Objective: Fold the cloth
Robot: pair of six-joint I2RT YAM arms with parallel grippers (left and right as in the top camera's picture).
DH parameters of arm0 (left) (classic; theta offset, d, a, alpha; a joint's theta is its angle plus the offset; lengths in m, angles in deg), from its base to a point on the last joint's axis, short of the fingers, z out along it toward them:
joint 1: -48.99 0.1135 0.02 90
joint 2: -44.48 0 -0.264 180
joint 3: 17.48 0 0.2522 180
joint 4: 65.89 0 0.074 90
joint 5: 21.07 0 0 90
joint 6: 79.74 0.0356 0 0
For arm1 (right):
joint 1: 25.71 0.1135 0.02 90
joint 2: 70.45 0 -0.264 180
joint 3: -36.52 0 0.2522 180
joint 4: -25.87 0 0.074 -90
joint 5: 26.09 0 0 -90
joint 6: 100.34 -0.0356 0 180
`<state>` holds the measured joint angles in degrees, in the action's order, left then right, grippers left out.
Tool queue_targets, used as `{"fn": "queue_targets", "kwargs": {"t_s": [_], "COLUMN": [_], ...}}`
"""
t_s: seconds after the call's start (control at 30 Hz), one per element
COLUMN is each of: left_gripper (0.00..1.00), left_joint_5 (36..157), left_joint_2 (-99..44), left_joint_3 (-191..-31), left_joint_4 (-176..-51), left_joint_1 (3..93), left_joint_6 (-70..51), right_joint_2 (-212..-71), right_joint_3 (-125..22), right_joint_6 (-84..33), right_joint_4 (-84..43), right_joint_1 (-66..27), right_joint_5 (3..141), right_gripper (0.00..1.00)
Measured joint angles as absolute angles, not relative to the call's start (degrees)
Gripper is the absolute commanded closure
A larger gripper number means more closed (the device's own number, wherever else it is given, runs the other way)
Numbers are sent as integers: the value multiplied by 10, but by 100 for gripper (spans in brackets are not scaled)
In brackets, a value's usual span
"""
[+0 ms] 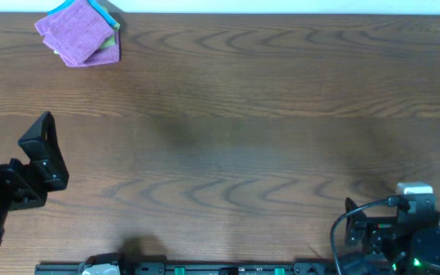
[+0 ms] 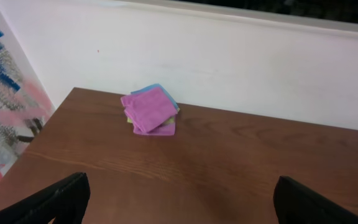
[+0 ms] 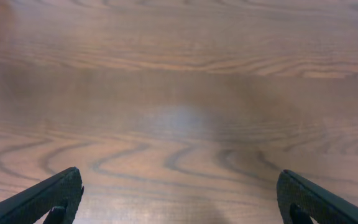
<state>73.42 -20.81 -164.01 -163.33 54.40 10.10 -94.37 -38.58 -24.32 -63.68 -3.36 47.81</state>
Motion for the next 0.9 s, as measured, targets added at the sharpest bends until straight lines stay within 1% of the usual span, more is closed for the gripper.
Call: {"fn": "queue_targets", "kwargs": {"t_s": [0.4, 0.67, 0.73, 0.77, 0.9], "left_gripper": [5, 5, 5, 5, 5], "left_joint_5": [734, 708, 690, 680, 655], "left_joint_2": [-208, -208, -203, -197, -150], "left_joint_3": [-1640, -1636, -1609, -1580, -1401], "left_joint_4": [-1715, -1719, -1715, -1706, -1549], "left_joint_1": [544, 544, 544, 544, 544], "left_joint_6": [101, 101, 101, 101, 112], "right_joint_2": [-944, -944, -944, -944, -944], "right_joint_3": [-386, -386, -386, -386, -386], "right_joint_6": [-243, -243, -243, -243, -243], "right_joint_4": [-640, -640, -640, -640, -641], "right_joint_1": [-34, -34, -34, -34, -34], "right_joint_5": [478, 478, 478, 479, 478], "right_gripper": [1, 1, 1, 1, 1]}}
